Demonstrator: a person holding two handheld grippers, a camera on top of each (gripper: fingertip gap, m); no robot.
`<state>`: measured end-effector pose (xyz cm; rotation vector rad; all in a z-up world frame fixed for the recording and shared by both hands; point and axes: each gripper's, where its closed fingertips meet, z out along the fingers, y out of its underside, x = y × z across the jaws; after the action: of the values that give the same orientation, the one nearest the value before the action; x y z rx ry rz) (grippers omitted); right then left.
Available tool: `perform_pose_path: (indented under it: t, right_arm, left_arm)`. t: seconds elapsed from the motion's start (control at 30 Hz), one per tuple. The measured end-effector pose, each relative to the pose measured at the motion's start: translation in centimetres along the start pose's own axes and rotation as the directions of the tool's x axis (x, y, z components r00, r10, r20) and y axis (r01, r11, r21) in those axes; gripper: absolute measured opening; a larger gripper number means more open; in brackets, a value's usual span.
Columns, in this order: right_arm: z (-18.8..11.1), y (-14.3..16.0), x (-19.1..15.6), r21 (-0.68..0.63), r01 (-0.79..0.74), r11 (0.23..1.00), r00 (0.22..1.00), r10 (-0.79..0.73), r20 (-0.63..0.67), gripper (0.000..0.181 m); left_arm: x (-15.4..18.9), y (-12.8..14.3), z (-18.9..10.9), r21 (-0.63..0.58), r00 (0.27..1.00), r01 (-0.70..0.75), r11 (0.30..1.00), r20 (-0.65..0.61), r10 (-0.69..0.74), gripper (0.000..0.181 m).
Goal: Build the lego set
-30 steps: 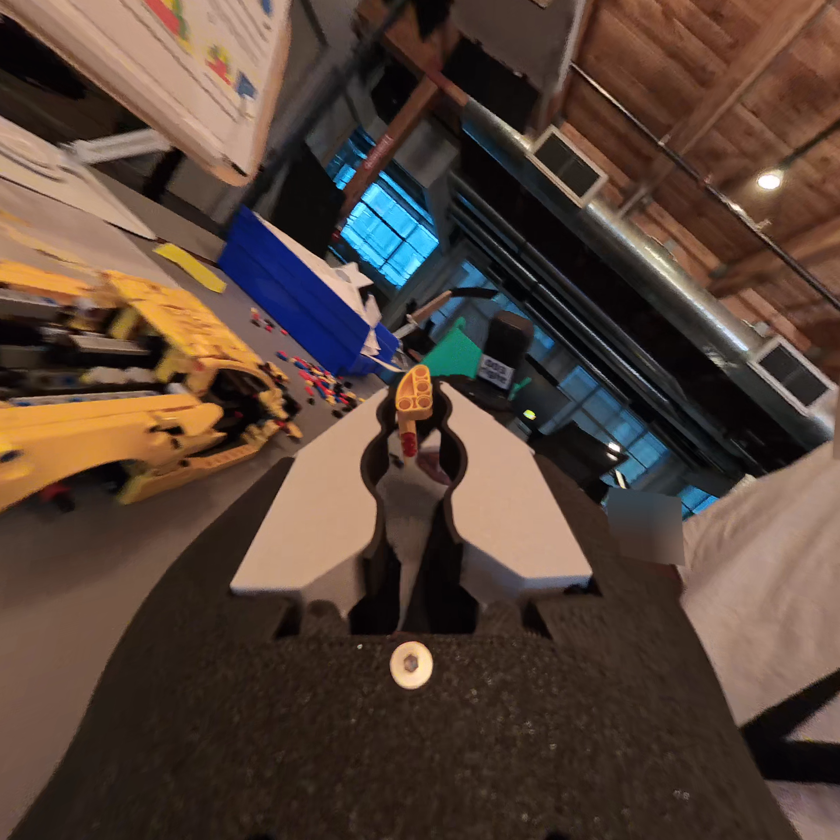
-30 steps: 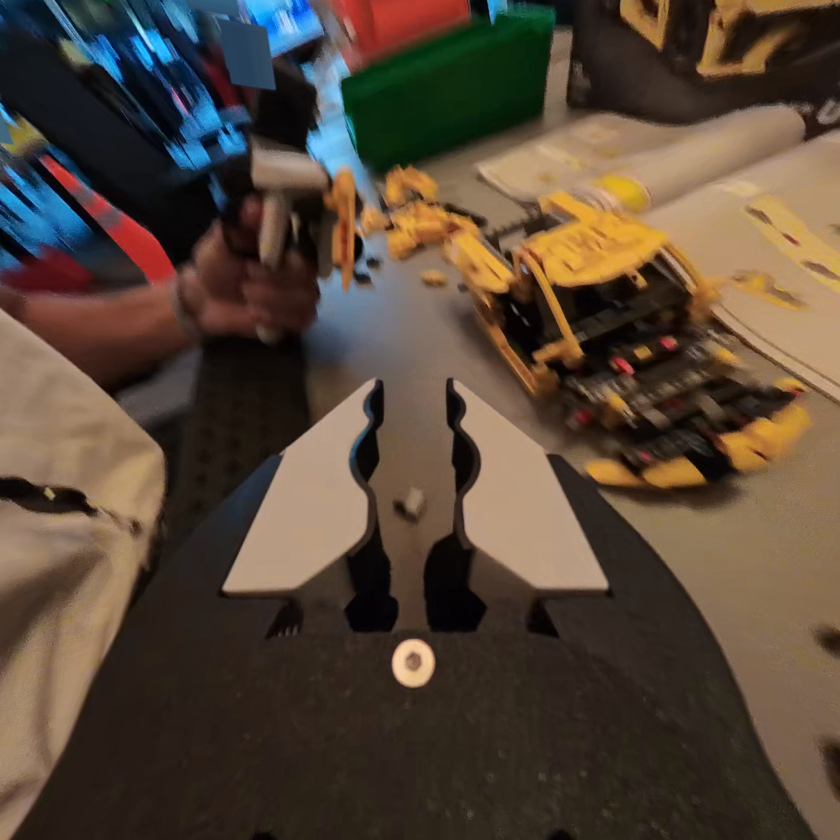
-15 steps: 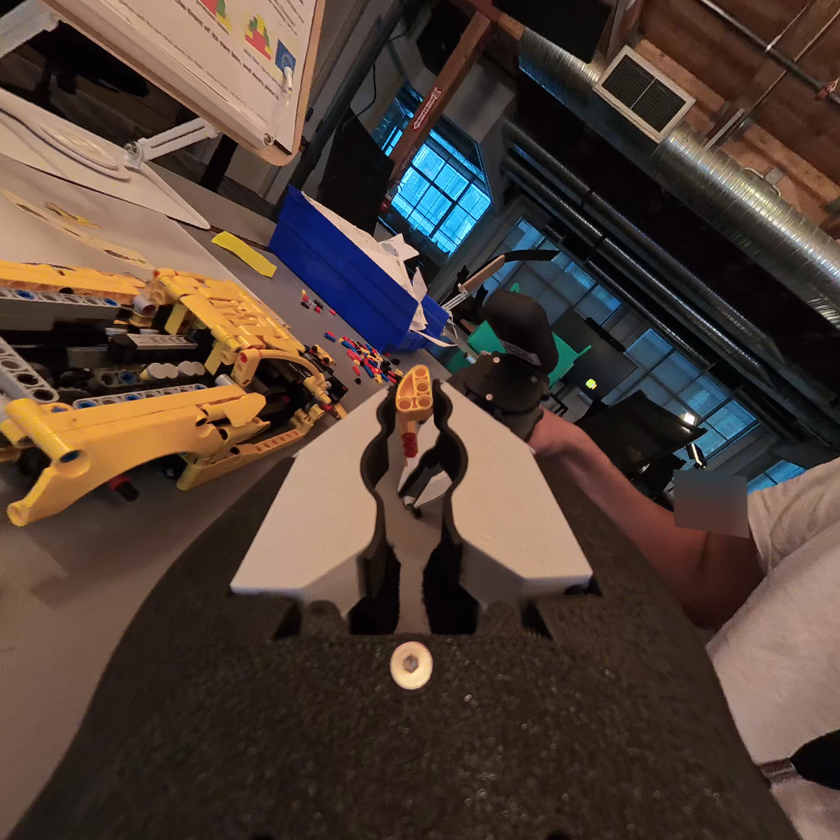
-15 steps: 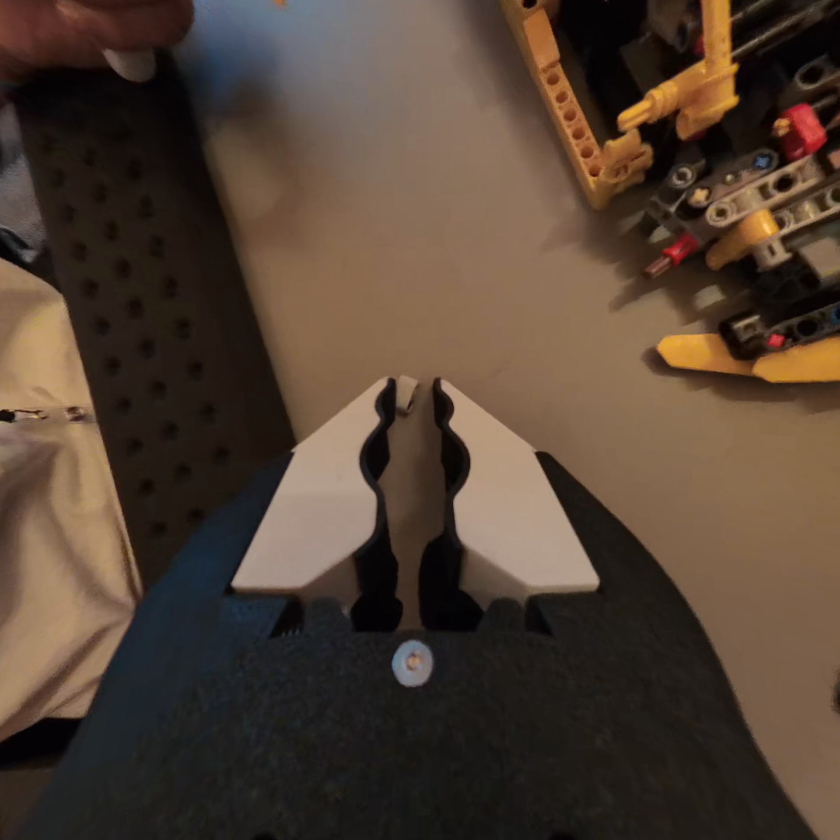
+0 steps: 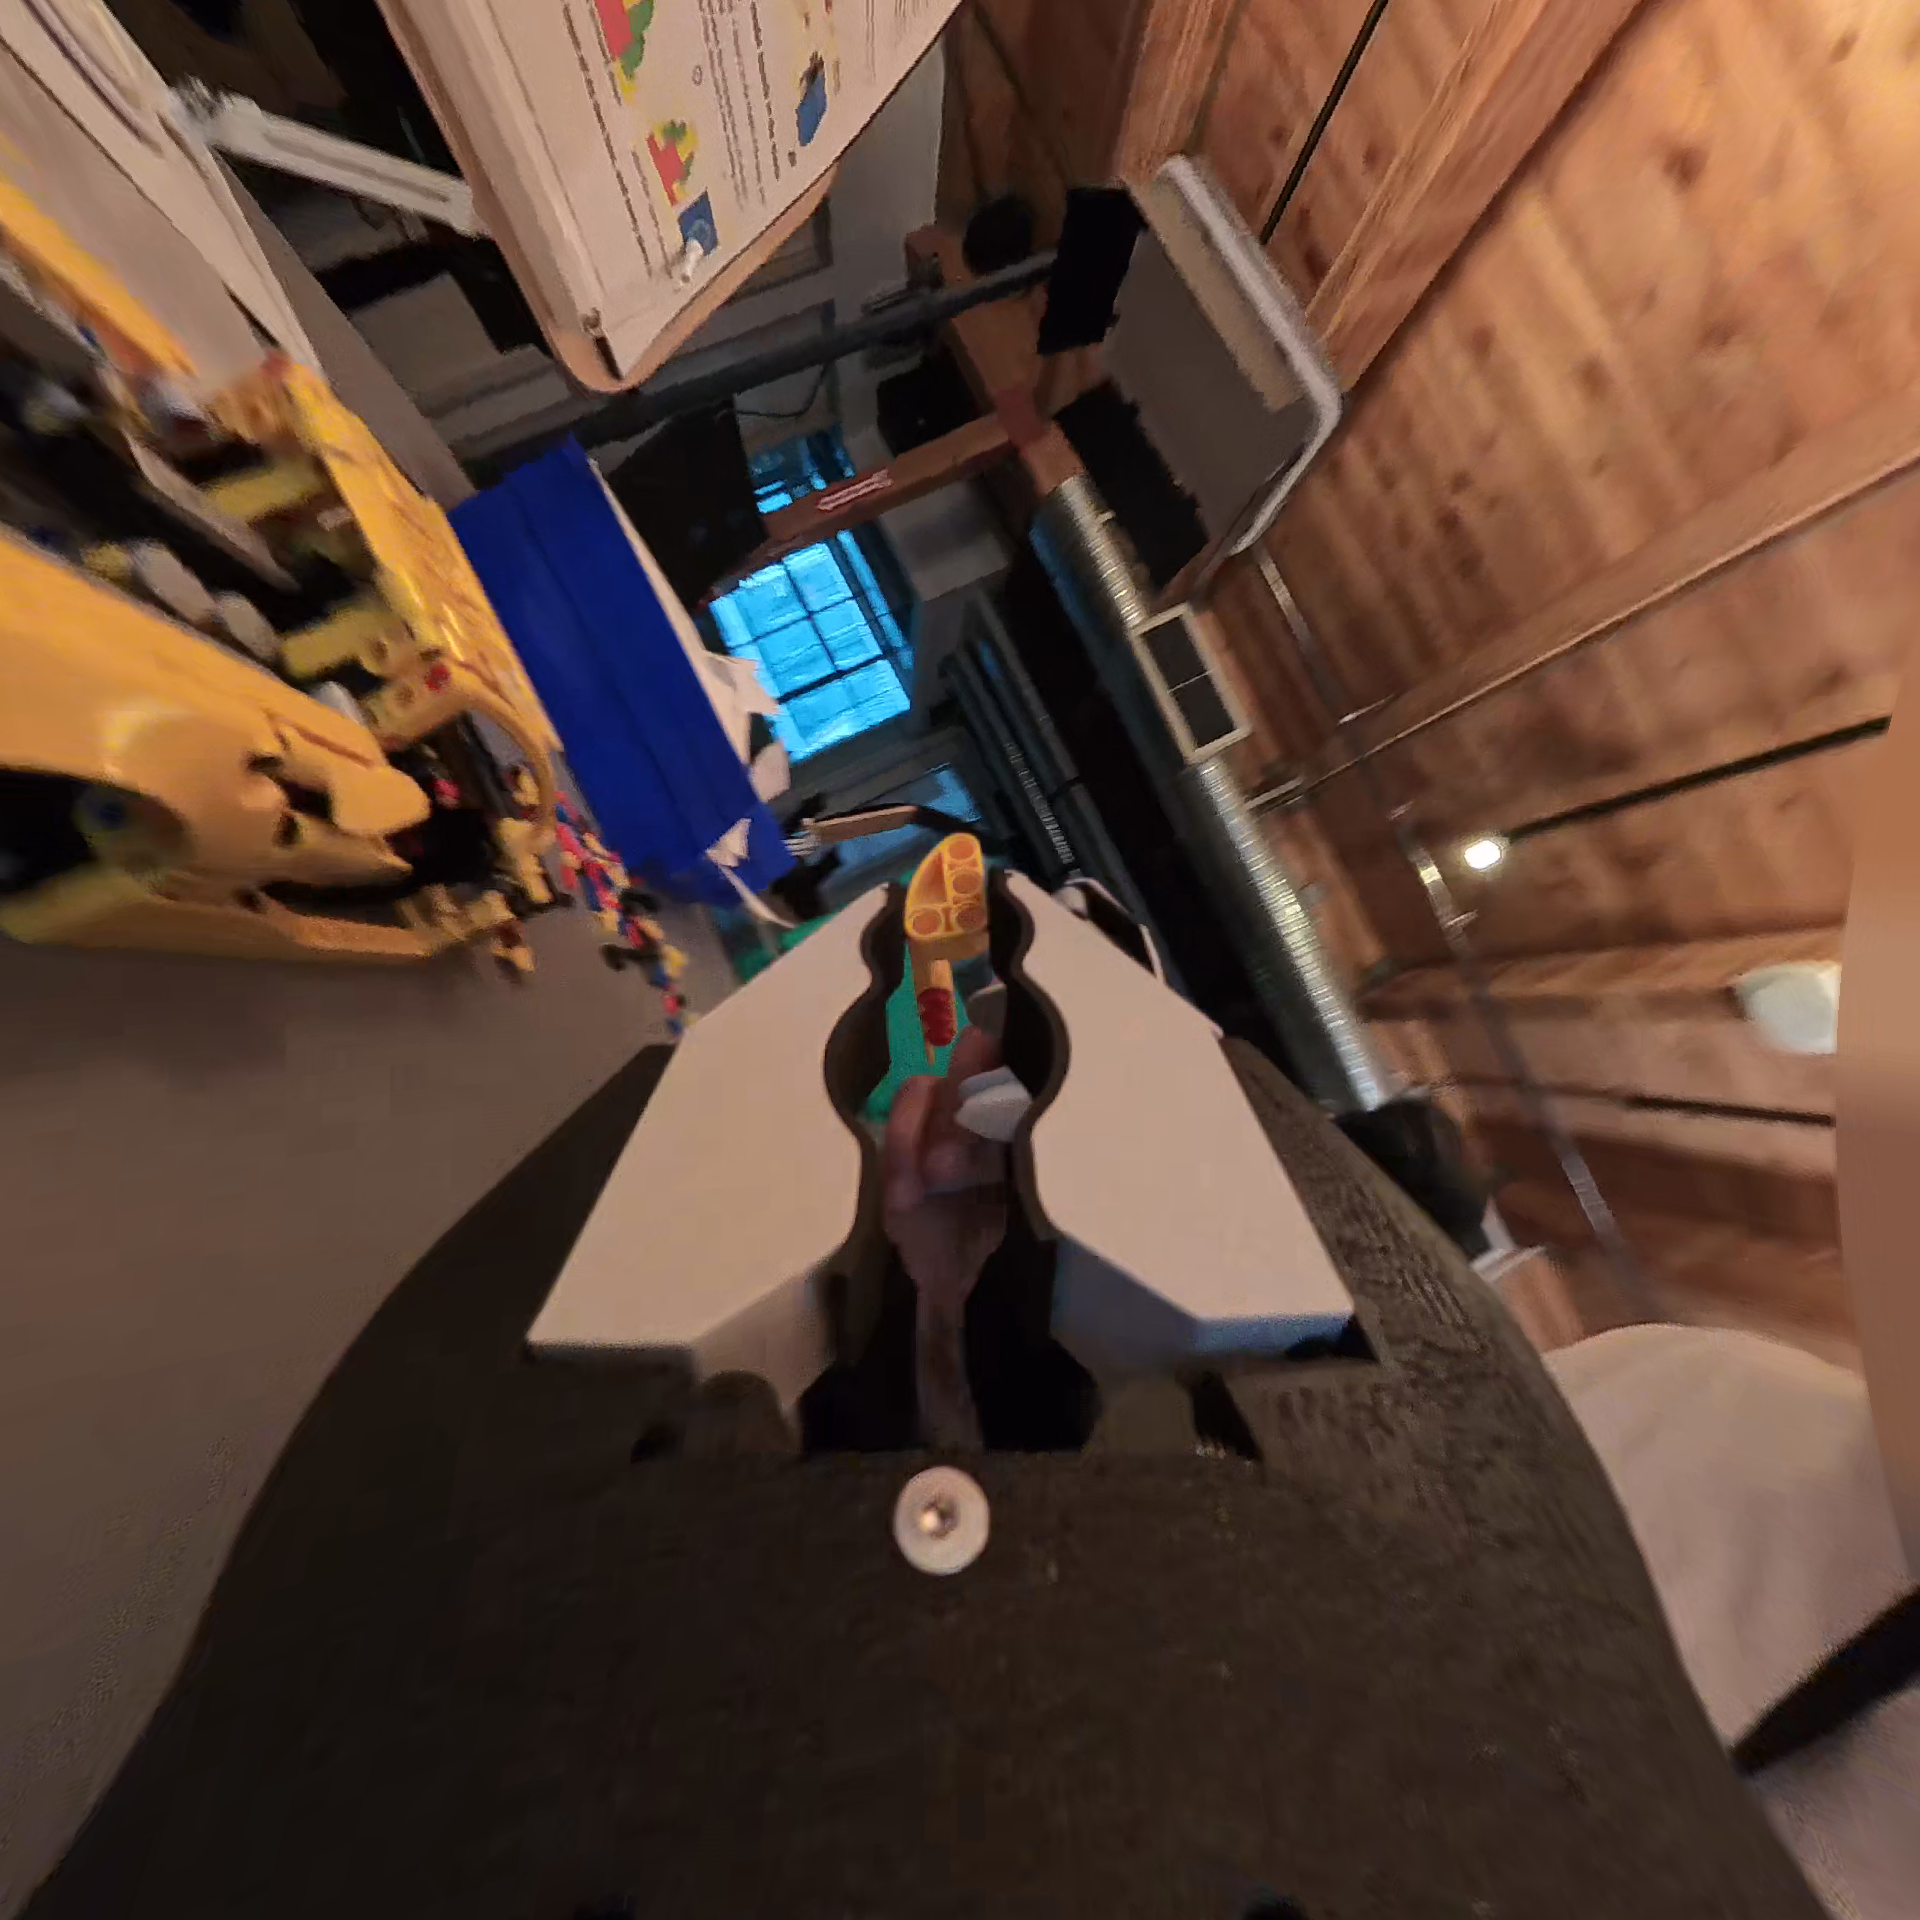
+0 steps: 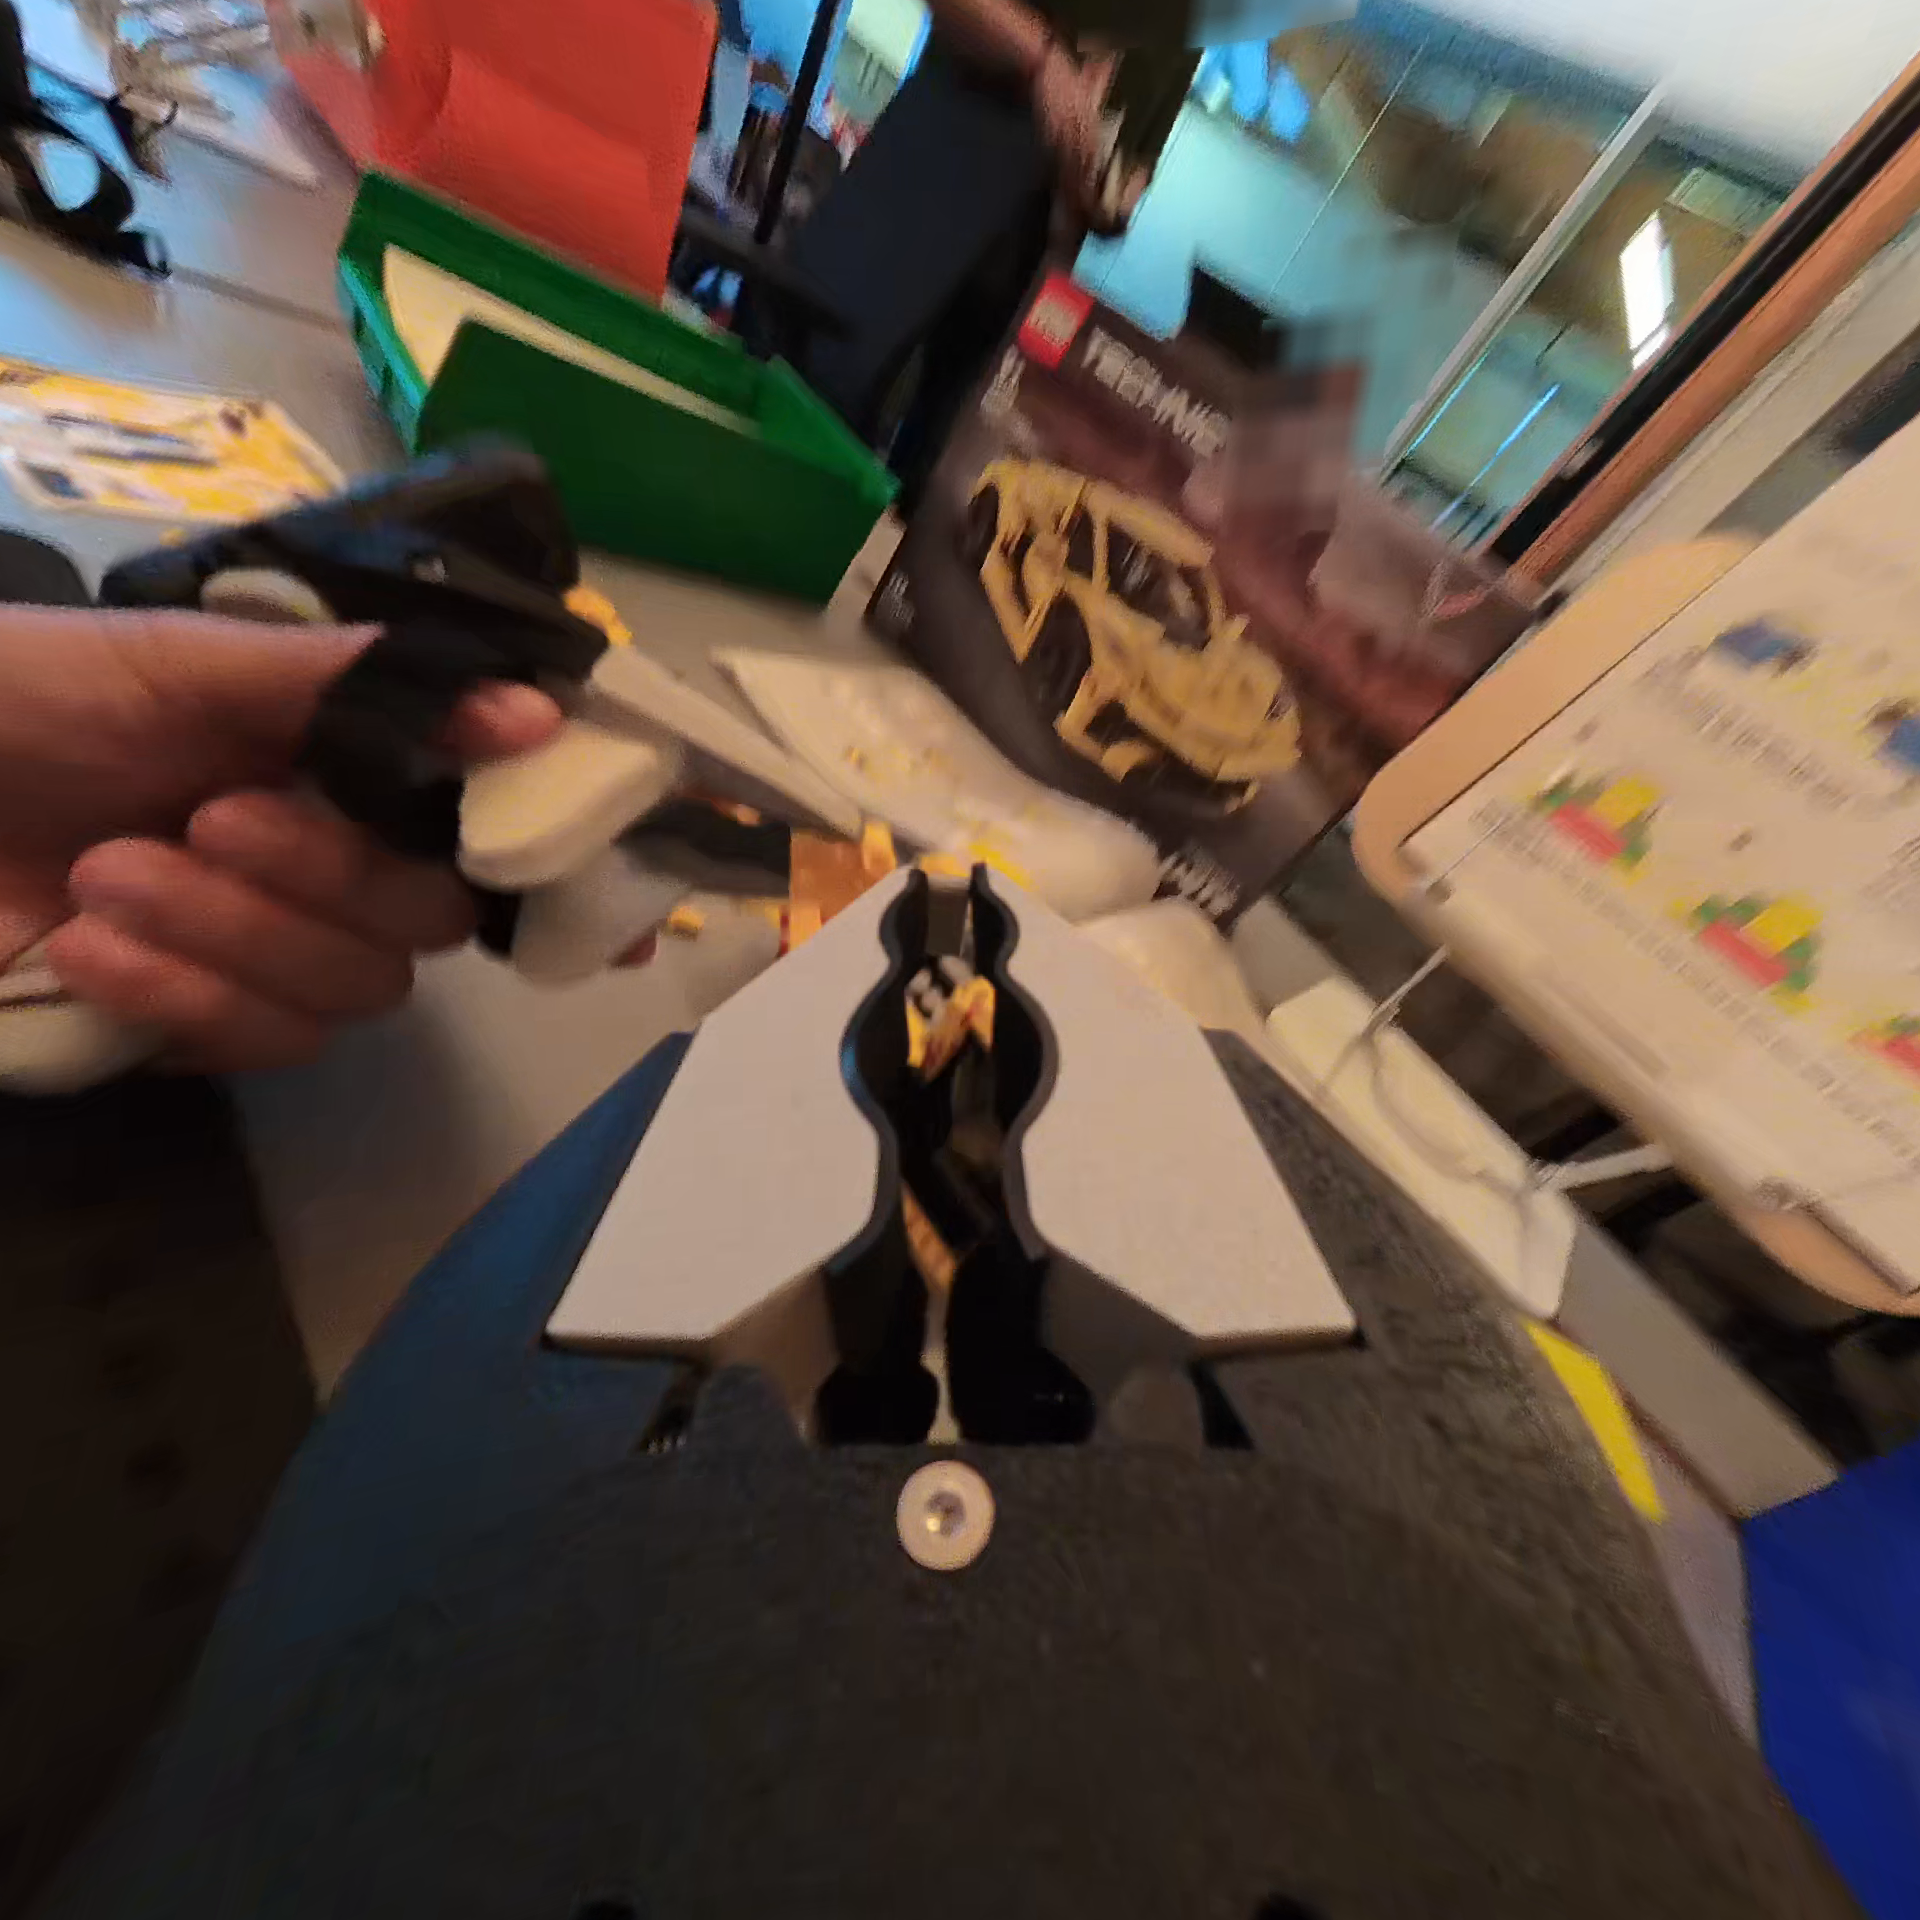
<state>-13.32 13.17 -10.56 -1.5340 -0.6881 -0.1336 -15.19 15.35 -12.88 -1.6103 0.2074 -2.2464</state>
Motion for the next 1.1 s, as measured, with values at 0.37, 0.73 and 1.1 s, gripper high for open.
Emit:
perform_pose_path:
  t: [0.37, 0.73, 1.1]
  right_arm:
    - [0.8, 0.7, -1.8, -0.008, 0.247, 0.969, 0.962, -0.246, -0.122, 0.007]
    - [-0.2, 2.4, -2.4, -0.018, 0.129, 0.991, 0.989, -0.13, -0.071, 0.006]
    - [0.7, 8.2, -1.1, -0.186, -0.287, 0.94, 0.942, 0.313, 0.125, 0.007]
  left_arm:
    - [-0.1, 0.9, 0.2, 0.045, 0.97, 0.237, 0.97, -0.055, -0.235, 0.015]
    - [-1.1, -1.1, -1.0, 0.068, 0.996, 0.046, 0.997, 0.079, -0.051, 0.015]
    - [-8.6, 2.2, -3.9, -0.564, 0.782, -0.137, 0.815, 0.443, 0.438, 0.015]
